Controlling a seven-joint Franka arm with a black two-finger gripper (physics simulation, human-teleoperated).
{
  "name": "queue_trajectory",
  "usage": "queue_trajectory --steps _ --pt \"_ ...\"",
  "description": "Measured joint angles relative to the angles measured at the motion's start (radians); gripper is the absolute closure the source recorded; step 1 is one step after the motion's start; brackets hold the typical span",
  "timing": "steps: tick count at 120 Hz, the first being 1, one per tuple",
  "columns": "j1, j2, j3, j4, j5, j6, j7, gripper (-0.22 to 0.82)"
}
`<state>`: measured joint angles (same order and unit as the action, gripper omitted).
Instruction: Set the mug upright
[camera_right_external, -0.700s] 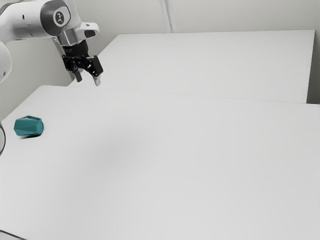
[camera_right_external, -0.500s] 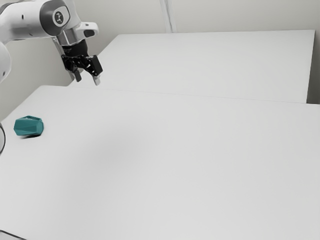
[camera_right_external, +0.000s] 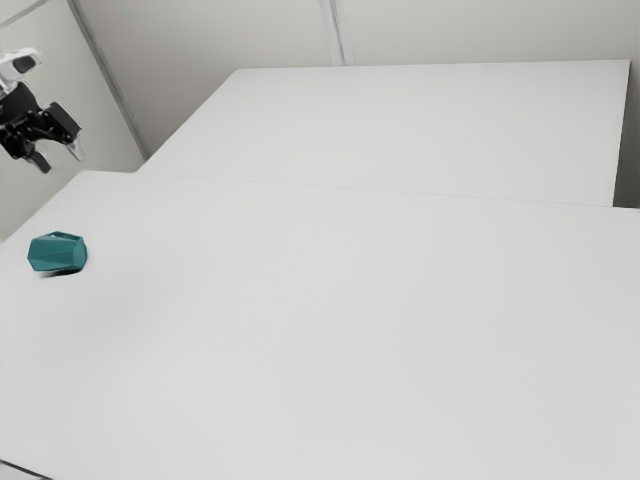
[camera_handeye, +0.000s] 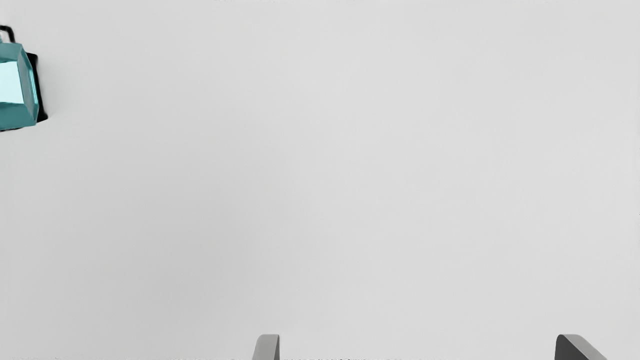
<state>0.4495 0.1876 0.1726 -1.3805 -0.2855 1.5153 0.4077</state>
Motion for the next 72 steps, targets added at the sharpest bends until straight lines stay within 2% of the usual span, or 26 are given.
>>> queue_trajectory --steps 13,16,19,28,33,45,59,72 --pt "0.156 0.107 -0.02 0.119 -0.078 -0.037 0.086 0.0" --pt "0.2 0.137 -0.044 0.148 -0.09 -0.045 0.105 0.0" --pt "0.26 0.166 -0.093 0.177 -0.101 -0.052 0.125 0.0" --pt "0.473 0.262 -0.302 0.256 -0.116 -0.069 0.179 0.0" --pt "0.546 0.308 -0.365 0.297 -0.119 -0.075 0.207 0.0" --pt "0.634 0.414 -0.425 0.369 -0.117 -0.084 0.271 0.0" --pt "0.728 0.527 -0.555 0.438 -0.087 -0.077 0.332 0.0" --pt "0.737 0.623 -0.588 0.557 -0.039 -0.07 0.379 0.0"
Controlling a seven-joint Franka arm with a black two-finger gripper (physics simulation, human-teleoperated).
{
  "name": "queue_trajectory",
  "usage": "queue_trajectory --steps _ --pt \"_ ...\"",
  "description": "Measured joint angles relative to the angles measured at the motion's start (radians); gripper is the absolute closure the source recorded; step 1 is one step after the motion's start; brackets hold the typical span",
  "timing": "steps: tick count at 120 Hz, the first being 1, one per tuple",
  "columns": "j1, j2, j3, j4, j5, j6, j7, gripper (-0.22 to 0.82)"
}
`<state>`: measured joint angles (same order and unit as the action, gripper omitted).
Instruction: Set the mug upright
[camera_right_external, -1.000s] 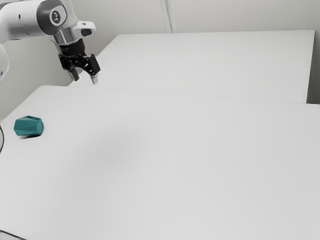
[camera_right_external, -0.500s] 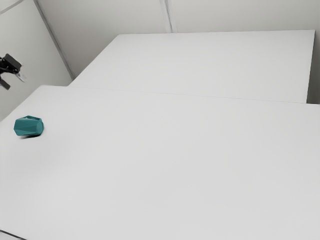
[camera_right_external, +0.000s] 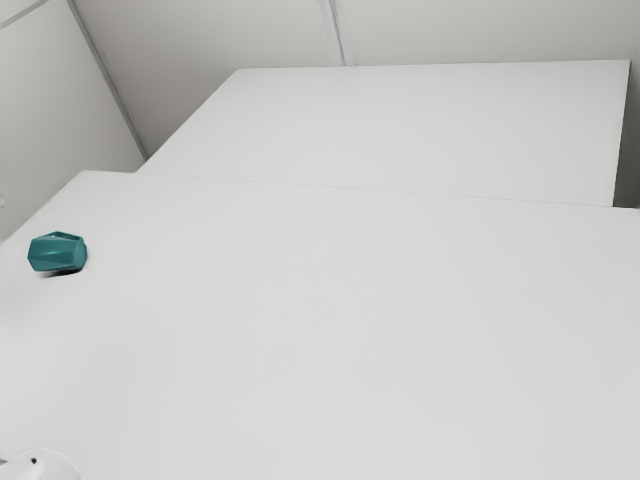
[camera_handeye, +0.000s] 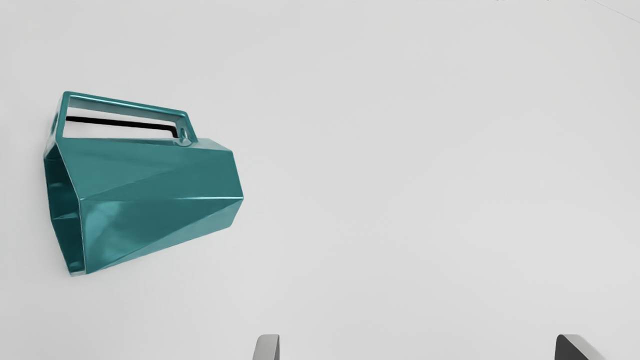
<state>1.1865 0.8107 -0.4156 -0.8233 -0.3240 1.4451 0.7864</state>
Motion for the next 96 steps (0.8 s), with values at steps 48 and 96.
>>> queue_trajectory --steps 48,96 --pt "0.014 0.282 -0.129 0.163 0.039 0.101 0.118 0.0" --pt "0.031 0.371 -0.168 0.159 0.04 0.252 0.197 0.0"
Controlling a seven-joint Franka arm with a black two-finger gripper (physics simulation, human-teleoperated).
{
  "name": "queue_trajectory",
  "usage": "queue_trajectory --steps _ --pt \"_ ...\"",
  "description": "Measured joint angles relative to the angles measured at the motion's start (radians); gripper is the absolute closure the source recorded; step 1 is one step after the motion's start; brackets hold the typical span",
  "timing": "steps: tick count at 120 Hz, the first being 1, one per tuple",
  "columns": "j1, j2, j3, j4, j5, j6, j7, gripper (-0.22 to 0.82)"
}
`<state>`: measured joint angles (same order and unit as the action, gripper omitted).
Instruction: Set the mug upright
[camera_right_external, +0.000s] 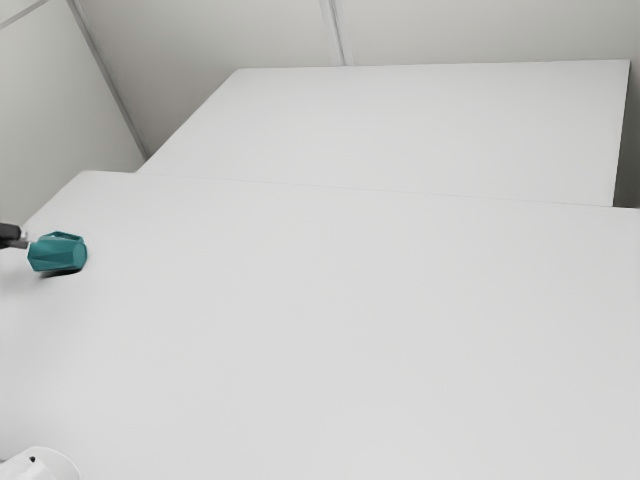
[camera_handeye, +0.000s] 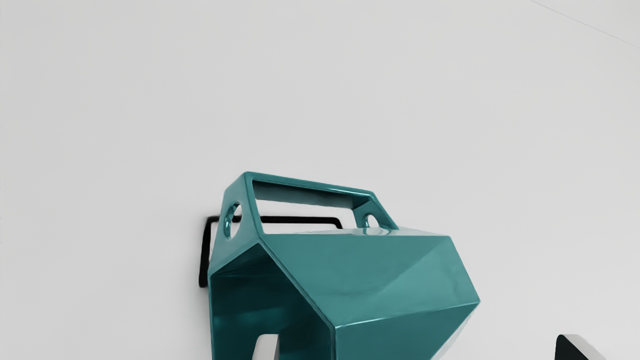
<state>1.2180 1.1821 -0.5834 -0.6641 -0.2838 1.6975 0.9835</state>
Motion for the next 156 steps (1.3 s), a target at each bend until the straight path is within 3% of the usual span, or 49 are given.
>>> queue_trajectory --steps 51,58,77,91,115,156 --pt "-0.002 0.014 -0.004 -0.046 -0.016 0.039 0.041 0.01" --pt "-0.001 0.013 -0.005 -0.046 -0.032 0.032 0.044 0.09" --pt "0.009 0.007 -0.006 -0.065 -0.087 0.01 0.051 0.47" --pt "0.014 -0.004 -0.007 -0.072 -0.112 -0.008 0.055 0.63" --pt "0.031 -0.034 -0.003 -0.107 -0.183 -0.052 0.058 0.74" --pt "0.076 -0.111 -0.009 -0.197 -0.251 -0.104 0.049 0.78"
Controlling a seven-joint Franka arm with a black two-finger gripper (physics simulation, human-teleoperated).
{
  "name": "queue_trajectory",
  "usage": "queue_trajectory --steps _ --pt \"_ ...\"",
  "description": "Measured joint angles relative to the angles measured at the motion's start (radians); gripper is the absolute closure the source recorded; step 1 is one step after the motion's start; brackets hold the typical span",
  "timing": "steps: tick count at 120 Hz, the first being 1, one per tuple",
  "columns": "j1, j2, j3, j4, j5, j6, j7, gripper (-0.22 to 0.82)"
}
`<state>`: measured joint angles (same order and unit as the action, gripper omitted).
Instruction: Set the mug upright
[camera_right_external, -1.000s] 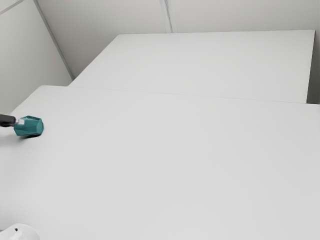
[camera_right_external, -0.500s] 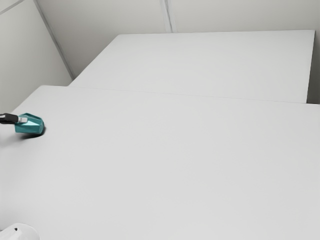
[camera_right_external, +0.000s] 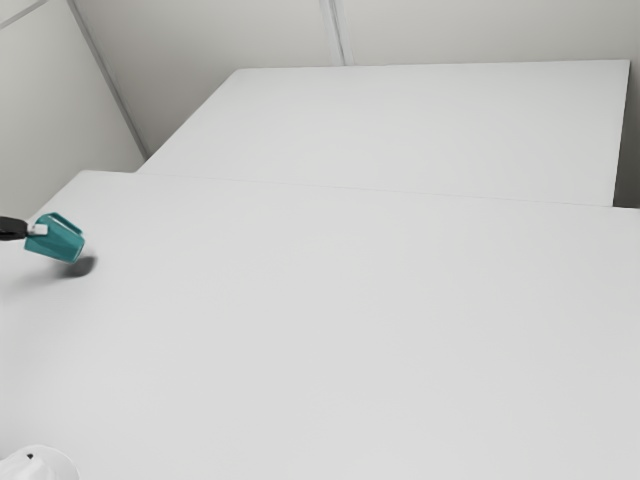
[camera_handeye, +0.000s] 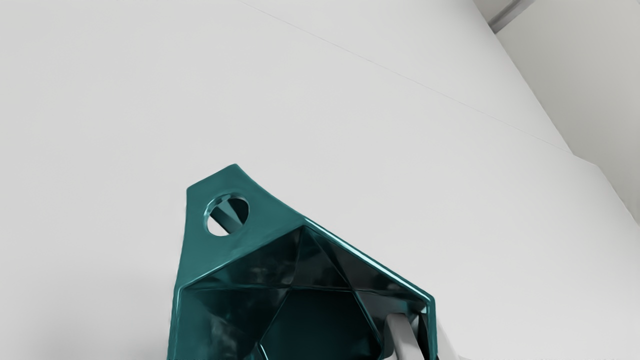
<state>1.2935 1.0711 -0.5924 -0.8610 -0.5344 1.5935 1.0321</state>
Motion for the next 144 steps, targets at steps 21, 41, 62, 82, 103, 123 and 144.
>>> queue_trajectory --steps 21,41,62,82,103,123,144 --pt "0.009 -0.244 0.008 -0.185 0.072 -0.022 -0.036 0.79" --pt "-0.119 -0.423 0.011 -0.254 0.243 -0.067 -0.092 0.79" --pt "-0.473 -0.589 0.295 -0.337 0.308 -0.081 -0.141 0.79" --pt "-0.864 -0.713 0.621 -0.522 0.282 0.021 -0.177 0.79" --pt "-1.111 -0.836 0.76 -0.785 0.215 0.238 -0.205 0.79" --pt "-1.19 -0.964 0.766 -1.021 0.197 0.473 -0.23 0.79" --pt "-1.274 -1.044 0.77 -1.207 0.195 0.695 -0.25 0.79"
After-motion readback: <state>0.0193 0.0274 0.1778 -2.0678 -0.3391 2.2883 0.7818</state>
